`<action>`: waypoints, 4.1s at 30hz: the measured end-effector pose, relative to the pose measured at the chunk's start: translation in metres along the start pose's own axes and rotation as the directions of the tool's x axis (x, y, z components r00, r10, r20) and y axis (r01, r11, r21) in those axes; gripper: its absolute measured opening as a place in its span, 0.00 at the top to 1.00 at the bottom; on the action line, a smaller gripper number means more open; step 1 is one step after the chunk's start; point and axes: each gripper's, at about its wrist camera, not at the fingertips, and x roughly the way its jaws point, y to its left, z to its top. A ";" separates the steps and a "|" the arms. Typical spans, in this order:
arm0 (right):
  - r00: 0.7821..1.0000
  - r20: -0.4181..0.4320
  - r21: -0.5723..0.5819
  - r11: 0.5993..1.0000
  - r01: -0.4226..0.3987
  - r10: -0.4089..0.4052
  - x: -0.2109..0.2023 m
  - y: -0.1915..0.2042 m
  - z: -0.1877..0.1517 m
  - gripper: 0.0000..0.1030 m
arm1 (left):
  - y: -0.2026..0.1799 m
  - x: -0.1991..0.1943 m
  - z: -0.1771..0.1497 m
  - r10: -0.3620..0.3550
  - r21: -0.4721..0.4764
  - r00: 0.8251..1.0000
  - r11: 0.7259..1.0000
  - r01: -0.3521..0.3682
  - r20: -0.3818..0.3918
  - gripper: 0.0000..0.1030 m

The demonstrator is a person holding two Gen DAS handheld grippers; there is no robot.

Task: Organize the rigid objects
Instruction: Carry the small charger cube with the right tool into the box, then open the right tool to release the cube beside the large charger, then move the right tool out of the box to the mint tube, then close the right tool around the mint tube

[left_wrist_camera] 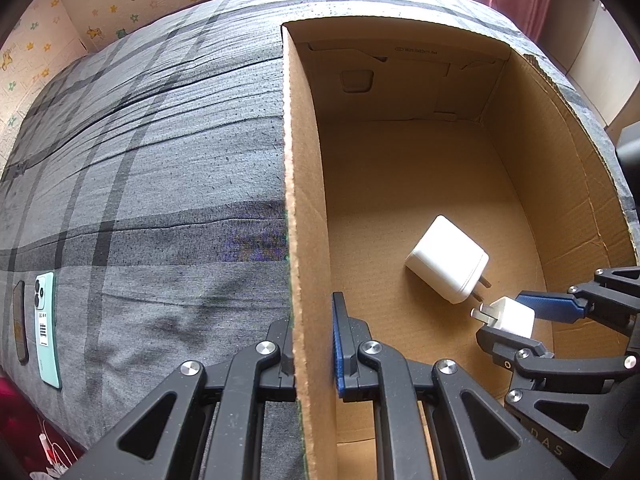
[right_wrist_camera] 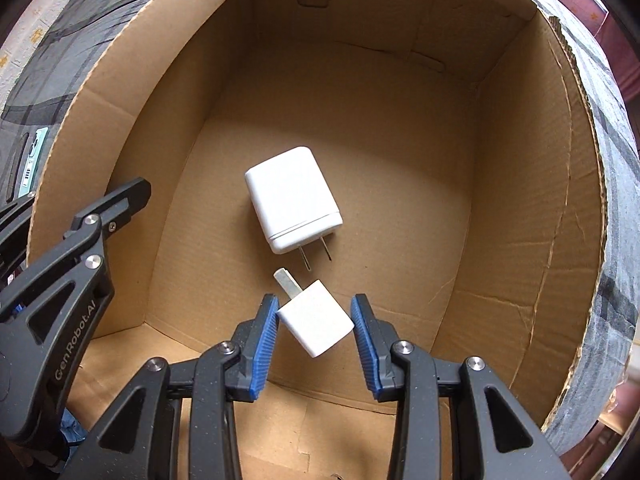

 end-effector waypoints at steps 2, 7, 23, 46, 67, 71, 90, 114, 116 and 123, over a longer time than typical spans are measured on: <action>1.000 0.001 -0.002 1.000 -0.003 0.003 0.000 -0.001 0.001 0.61 | 0.000 0.000 0.000 0.000 -0.001 1.000 1.000 0.000 0.000 0.88; 1.000 0.006 -0.008 1.000 -0.009 0.009 -0.002 -0.005 -0.002 0.59 | -0.001 0.000 0.001 0.001 0.000 1.000 1.000 -0.001 0.000 0.88; 0.984 0.176 -0.006 1.000 -0.017 0.018 -0.067 -0.024 -0.025 0.26 | -0.001 0.000 -0.001 0.005 0.001 1.000 1.000 -0.005 -0.002 0.88; 0.934 0.340 0.213 0.976 0.038 -0.111 -0.154 -0.104 -0.056 0.02 | -0.002 0.000 0.000 0.005 0.001 1.000 1.000 -0.005 -0.003 0.88; 0.966 0.206 0.433 0.900 0.055 -0.158 -0.075 -0.179 -0.104 0.02 | -0.002 -0.001 0.000 0.007 -0.002 1.000 1.000 -0.007 -0.001 0.88; 0.976 0.166 0.462 0.885 0.053 -0.144 -0.051 -0.186 -0.106 0.02 | -0.002 -0.001 -0.001 0.007 0.000 1.000 1.000 -0.007 -0.001 0.88; 0.994 0.085 0.539 0.842 0.018 -0.075 0.002 -0.194 -0.110 0.02 | -0.003 -0.002 0.000 0.012 0.002 1.000 1.000 -0.012 -0.001 0.88; 0.988 0.106 0.512 0.858 0.042 -0.111 -0.011 -0.183 -0.114 0.12 | -0.004 -0.005 0.000 0.018 0.002 1.000 1.000 -0.018 0.001 0.88; 0.986 0.117 0.504 0.863 0.042 -0.116 -0.017 -0.181 -0.113 0.12 | -0.005 -0.005 0.000 0.017 0.001 1.000 1.000 -0.017 0.000 0.88; 0.979 0.153 0.469 0.882 0.048 -0.135 -0.042 -0.173 -0.108 0.12 | -0.004 -0.005 0.001 0.016 -0.001 1.000 1.000 -0.016 0.001 0.88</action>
